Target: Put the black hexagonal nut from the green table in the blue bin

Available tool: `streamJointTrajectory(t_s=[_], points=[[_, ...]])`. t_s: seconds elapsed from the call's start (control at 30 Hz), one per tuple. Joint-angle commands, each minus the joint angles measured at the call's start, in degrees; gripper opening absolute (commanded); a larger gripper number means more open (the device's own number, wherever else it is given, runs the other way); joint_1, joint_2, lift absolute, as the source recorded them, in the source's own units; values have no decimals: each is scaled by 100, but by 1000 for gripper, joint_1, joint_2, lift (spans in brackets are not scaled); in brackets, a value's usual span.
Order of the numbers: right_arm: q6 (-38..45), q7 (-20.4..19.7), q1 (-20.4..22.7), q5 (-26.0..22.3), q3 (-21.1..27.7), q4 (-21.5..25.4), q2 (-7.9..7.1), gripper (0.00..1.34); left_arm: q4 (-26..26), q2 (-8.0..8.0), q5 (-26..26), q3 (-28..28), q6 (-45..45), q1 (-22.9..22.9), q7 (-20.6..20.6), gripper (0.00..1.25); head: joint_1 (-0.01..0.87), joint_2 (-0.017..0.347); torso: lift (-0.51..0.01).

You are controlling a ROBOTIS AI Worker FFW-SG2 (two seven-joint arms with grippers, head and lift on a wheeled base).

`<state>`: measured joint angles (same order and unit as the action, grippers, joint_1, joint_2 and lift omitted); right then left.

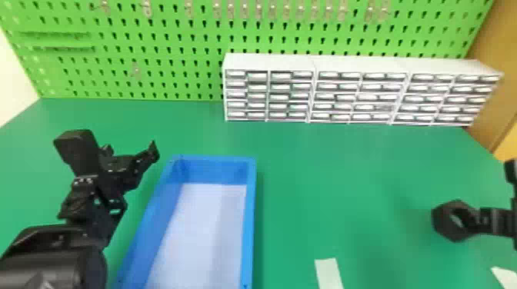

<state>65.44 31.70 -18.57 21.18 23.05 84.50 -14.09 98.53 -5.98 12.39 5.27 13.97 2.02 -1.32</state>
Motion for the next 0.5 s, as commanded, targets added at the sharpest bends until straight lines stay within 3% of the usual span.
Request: streamJointTrajectory(t_s=[0.0, 0.47], points=[[-189, 3, -6, 62, 7, 251, 2, 328, 0, -9, 0, 1, 0, 0, -9, 1046, 666, 32, -100], [-1270, -6, 38, -149, -187, 1007, 73, 328, 0, 0, -9, 9, 0, 0, -9, 1046, 666, 32, -100]])
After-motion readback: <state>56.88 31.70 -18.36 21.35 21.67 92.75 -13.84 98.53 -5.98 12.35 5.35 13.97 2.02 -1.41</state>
